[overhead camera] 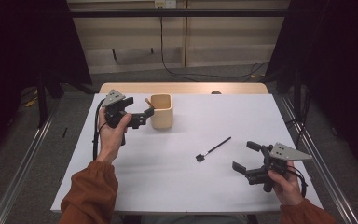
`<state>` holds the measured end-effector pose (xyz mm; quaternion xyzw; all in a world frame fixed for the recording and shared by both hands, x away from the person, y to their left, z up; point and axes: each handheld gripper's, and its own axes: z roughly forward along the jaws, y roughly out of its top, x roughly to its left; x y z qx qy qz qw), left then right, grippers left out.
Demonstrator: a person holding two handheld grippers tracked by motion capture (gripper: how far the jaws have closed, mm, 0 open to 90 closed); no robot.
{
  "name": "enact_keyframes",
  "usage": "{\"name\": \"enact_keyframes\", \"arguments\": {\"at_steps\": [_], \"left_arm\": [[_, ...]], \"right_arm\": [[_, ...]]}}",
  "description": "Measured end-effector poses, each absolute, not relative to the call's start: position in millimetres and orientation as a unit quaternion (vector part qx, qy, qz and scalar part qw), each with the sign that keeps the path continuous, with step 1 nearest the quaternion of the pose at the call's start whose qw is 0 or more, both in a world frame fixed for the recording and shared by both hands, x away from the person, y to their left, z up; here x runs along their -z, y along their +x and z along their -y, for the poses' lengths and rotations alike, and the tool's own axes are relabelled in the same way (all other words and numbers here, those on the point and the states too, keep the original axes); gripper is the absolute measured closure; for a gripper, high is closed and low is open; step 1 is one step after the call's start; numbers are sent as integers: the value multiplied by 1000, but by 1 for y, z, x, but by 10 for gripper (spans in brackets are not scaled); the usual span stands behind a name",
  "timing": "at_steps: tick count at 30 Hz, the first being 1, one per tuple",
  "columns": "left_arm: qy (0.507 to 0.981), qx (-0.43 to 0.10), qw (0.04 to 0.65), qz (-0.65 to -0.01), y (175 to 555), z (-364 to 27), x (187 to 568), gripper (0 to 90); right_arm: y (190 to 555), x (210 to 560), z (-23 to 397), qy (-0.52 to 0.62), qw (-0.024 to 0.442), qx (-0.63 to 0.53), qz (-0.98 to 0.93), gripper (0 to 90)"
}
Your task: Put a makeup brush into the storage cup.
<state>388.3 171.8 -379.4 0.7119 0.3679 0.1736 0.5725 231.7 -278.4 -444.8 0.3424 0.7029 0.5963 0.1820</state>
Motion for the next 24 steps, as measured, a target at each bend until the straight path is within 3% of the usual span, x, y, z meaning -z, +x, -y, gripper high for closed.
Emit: {"name": "enact_keyframes", "arguments": {"at_steps": [24], "left_arm": [[712,-197,569,-361,339,-185,397,18]], "right_arm": [[231,444,280,343,185,-596,-702,0]]}}
